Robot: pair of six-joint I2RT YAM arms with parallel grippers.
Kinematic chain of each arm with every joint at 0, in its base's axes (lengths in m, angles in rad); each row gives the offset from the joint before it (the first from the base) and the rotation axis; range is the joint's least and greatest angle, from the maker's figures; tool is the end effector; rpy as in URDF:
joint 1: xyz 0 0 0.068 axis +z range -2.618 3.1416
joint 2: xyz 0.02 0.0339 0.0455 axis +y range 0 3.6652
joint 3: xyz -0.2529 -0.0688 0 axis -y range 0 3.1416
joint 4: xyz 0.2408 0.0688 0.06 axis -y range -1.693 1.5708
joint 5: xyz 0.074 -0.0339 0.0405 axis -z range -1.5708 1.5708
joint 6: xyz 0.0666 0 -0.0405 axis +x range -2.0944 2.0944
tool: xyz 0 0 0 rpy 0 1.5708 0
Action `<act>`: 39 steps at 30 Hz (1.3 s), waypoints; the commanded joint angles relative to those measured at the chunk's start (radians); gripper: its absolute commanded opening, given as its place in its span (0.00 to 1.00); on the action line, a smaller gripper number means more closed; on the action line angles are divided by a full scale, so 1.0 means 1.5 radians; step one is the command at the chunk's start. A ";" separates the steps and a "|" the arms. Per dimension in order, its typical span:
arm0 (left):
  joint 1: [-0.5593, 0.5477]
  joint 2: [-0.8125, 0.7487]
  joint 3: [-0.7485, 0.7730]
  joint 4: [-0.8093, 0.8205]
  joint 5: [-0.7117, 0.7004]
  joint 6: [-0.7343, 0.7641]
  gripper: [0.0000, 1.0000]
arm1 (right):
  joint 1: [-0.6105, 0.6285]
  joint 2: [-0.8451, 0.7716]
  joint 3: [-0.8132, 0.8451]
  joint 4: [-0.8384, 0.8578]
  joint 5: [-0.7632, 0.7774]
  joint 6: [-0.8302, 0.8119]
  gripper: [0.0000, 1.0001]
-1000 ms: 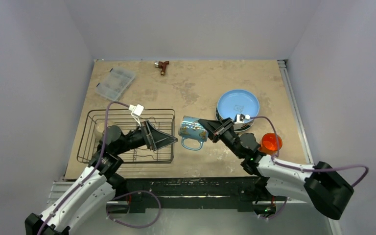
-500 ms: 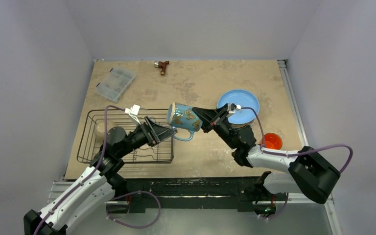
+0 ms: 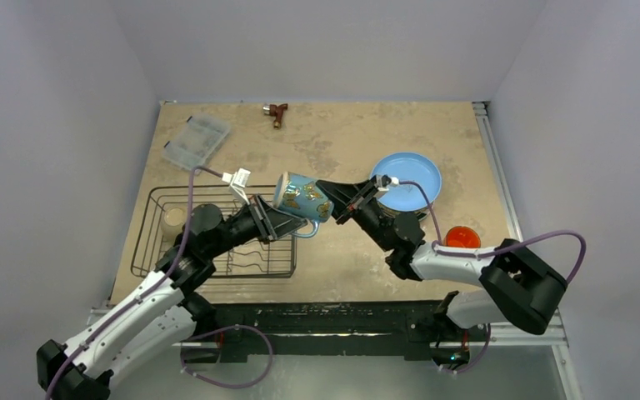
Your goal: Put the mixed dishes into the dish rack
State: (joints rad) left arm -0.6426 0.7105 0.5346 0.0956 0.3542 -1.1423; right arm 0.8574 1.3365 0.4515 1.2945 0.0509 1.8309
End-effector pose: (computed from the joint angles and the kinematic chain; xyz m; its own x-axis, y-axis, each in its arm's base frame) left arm 0.1558 -0.1455 0.2844 -0.7897 -0.4745 -0.3889 0.2901 0.2696 -0.9182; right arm 0.1918 0.2164 0.2671 -0.7673 0.5882 0.2555 -0.0654 -0.4681 0.8813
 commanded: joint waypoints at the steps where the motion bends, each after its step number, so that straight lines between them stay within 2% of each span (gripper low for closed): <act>1: -0.003 -0.040 0.045 -0.113 -0.129 0.030 0.00 | 0.024 -0.013 0.046 0.075 -0.005 0.006 0.00; 2: -0.003 -0.047 0.055 -0.139 -0.146 0.037 0.00 | 0.024 -0.014 0.047 0.058 -0.010 -0.005 0.03; 3: -0.003 -0.051 0.069 -0.166 -0.161 0.044 0.00 | 0.024 -0.018 0.048 0.033 -0.018 -0.019 0.21; 4: -0.003 -0.053 0.087 -0.206 -0.180 0.052 0.00 | 0.024 -0.027 0.048 -0.004 -0.023 -0.038 0.45; 5: -0.003 -0.053 0.117 -0.249 -0.202 0.056 0.00 | 0.023 -0.041 0.051 -0.056 -0.029 -0.059 0.65; 6: -0.004 -0.053 0.139 -0.301 -0.227 0.058 0.00 | 0.023 -0.064 0.063 -0.148 -0.031 -0.079 0.85; 7: -0.003 -0.053 0.162 -0.351 -0.260 0.058 0.00 | 0.022 -0.090 0.081 -0.308 -0.027 -0.106 0.97; 9: -0.004 -0.051 0.208 -0.456 -0.337 0.041 0.00 | 0.022 -0.135 0.162 -0.628 0.056 -0.190 0.99; 11: -0.003 -0.046 0.247 -0.528 -0.402 0.042 0.00 | 0.023 -0.142 0.261 -0.878 0.135 -0.263 0.99; 13: -0.004 -0.033 0.301 -0.596 -0.468 0.049 0.00 | 0.023 -0.132 0.332 -1.019 0.201 -0.318 0.99; 15: -0.003 -0.013 0.355 -0.679 -0.544 0.054 0.00 | 0.023 -0.120 0.374 -1.091 0.240 -0.383 0.99; 18: -0.003 0.026 0.426 -0.816 -0.687 0.023 0.00 | 0.023 -0.122 0.389 -1.128 0.256 -0.449 0.99; 22: 0.005 0.077 0.452 -0.965 -0.838 -0.074 0.00 | 0.023 -0.159 0.340 -1.115 0.259 -0.449 0.97; 24: 0.027 0.094 0.431 -0.989 -0.848 -0.103 0.00 | 0.023 -0.175 0.323 -1.103 0.262 -0.447 0.97; 28: 0.117 0.124 0.378 -0.981 -0.815 -0.137 0.00 | 0.023 -0.172 0.330 -1.109 0.263 -0.457 0.96; 35: 0.130 0.176 0.329 -1.079 -0.827 -0.352 0.00 | 0.023 -0.135 0.350 -1.111 0.226 -0.464 0.96; 39: 0.138 0.188 0.291 -1.075 -0.843 -0.396 0.00 | 0.023 -0.120 0.346 -1.101 0.202 -0.462 0.96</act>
State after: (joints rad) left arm -0.4538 0.9920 0.9981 -1.4940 -0.7856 -1.5826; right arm 0.8902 1.1427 0.9329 -0.3748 0.3809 1.1519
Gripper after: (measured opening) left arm 0.228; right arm 0.963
